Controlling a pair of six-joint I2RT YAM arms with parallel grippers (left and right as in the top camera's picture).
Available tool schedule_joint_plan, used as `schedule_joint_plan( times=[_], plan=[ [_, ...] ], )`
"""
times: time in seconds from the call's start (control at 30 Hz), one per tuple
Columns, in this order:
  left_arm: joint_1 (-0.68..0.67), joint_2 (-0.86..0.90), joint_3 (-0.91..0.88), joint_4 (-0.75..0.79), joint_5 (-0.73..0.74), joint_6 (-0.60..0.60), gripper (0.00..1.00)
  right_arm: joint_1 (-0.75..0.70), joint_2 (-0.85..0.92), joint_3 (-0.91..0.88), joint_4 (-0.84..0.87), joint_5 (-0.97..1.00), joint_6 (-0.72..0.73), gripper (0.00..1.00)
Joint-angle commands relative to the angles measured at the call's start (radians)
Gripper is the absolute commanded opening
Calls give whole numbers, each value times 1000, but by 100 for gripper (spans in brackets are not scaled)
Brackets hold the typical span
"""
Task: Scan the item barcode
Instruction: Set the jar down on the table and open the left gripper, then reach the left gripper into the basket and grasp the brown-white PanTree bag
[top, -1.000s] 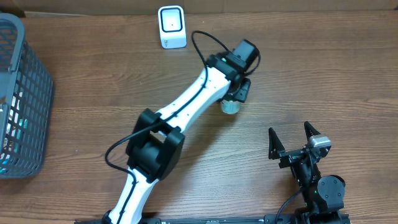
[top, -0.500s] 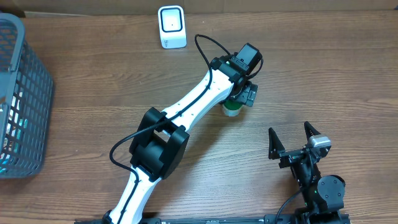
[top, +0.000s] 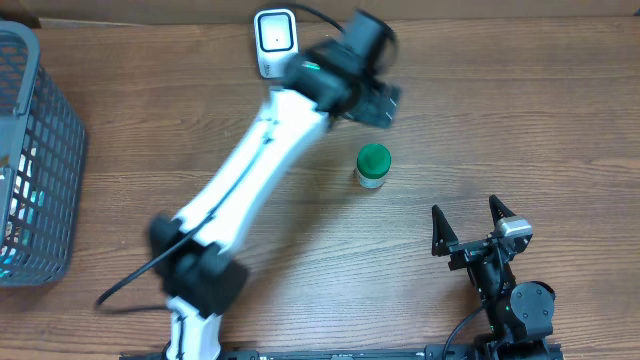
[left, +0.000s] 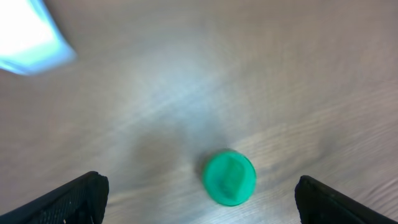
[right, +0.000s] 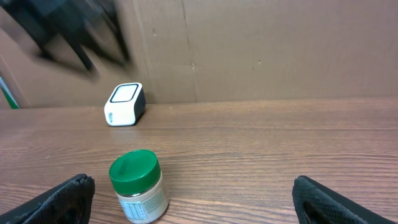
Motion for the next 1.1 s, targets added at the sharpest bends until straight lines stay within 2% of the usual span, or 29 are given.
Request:
schedule_joint_plan(
  times=[0.0,0.07,0.23,0.3,0.33,0.37,0.53,0.63,0.8,1.07],
  plan=[
    [172,-193,59,-85,-8,66,100,2,-12,-11,3,-6,6,100],
    [275,-253,59,-127,-14,60,100,2,-12,-11,3,-6,6,100],
    [628,-367,59,-226,-14,12,99,2,-12,-11,3,-6,6,100],
    [804,-392,59,-260,-14,8,100,2,-12,-11,3,-6,6,100],
    [850,-395,59,-265,-14,9,100,2,-12,-11,3,-6,6,100],
    [985,-396,58,-274,-14,10,99,2,-12,-11,3,-6,5,100],
    [1227,-377,22,-235,-14,9,100,2,-12,-11,3,-6,6,100],
    [1308,-358,-13,-195,-9,10,100,2,-12,-11,3,-6,6,100],
    [1339,-338,-119,-86,-65,71,100,2,-12,-11,3,-6,6,100],
    [1339,-296,-275,126,-32,320,100,2,-12,-11,3,-6,6,100]
  ],
)
